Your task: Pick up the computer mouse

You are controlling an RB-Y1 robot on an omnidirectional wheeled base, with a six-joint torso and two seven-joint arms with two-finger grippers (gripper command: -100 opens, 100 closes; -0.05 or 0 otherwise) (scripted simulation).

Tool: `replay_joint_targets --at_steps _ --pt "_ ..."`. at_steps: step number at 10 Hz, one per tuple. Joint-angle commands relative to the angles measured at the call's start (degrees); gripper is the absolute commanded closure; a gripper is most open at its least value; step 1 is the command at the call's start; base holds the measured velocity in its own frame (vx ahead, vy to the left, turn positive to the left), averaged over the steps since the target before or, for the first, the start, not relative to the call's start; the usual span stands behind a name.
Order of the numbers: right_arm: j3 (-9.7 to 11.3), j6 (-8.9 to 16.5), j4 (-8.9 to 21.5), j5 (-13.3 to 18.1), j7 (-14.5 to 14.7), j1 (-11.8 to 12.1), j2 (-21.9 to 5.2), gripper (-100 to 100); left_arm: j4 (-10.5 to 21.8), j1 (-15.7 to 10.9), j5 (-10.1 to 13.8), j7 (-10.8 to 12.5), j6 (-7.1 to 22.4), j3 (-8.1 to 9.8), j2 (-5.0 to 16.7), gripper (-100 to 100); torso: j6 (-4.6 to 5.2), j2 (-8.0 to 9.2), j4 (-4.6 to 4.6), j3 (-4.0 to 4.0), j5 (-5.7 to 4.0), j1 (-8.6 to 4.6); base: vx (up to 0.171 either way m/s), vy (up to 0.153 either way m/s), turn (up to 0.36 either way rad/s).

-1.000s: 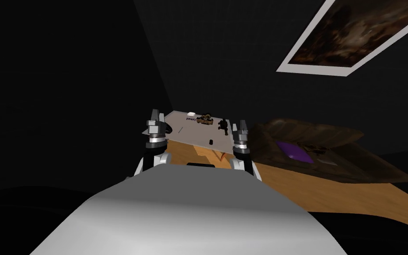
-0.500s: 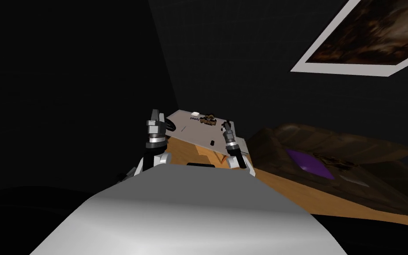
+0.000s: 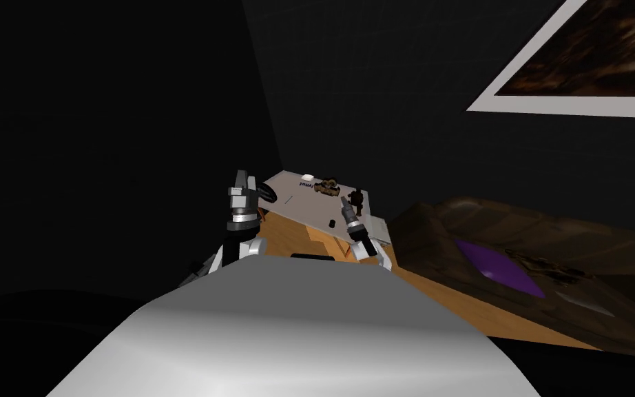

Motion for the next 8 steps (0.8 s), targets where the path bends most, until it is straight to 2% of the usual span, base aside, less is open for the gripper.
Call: replay_joint_targets --at_steps 1,2,3,4,5,7,8 --pt "2.03 2.40 2.86 -0.42 0.79 -1.71 -1.67 -100 0.00 0.00 0.00 0.00 0.00 0.00 0.00 0 0.00 0.00 0.00 0.00 0.00 0.00 0.005 -0.017 0.197" --pt "2.03 2.40 3.74 -0.42 0.79 -1.71 -1.67 -100 0.00 -0.01 0.00 0.00 0.00 0.00 0.00 0 -0.04 -0.01 0.00 0.00 0.01 0.00 0.004 -0.019 0.095" --pt "3.77 4.65 5.65 -0.94 1.34 -3.37 -3.20 -100 0.00 0.00 0.00 0.00 0.00 0.00 0.00 0 0.01 -0.01 0.00 0.00 0.00 0.01 0.006 -0.014 0.160" --pt "3.77 4.65 6.77 -0.94 1.34 -3.37 -3.20 -100 0.00 0.00 0.00 0.00 0.00 0.00 0.00 0 -0.03 -0.02 0.00 -0.01 0.01 0.02 0.007 -0.013 0.104" --pt "5.55 6.94 8.28 -1.54 1.90 -5.04 -4.67 -100 0.00 0.00 0.00 0.00 0.00 0.00 0.00 0 0.02 0.00 0.00 0.00 0.01 0.02 0.009 -0.006 0.183" --pt "5.55 6.94 9.85 -1.54 1.90 -5.04 -4.67 -100 0.00 0.00 0.00 0.00 0.00 0.00 0.00 0 0.00 -0.03 -0.01 -0.02 0.01 0.05 0.008 -0.008 0.062" --pt "7.34 9.27 12.17 -2.22 2.44 -6.71 -6.08 -100 0.00 0.00 0.00 0.00 0.00 0.00 0.00 0 0.03 -0.01 0.00 -0.01 0.02 0.06 0.007 0.004 0.177"
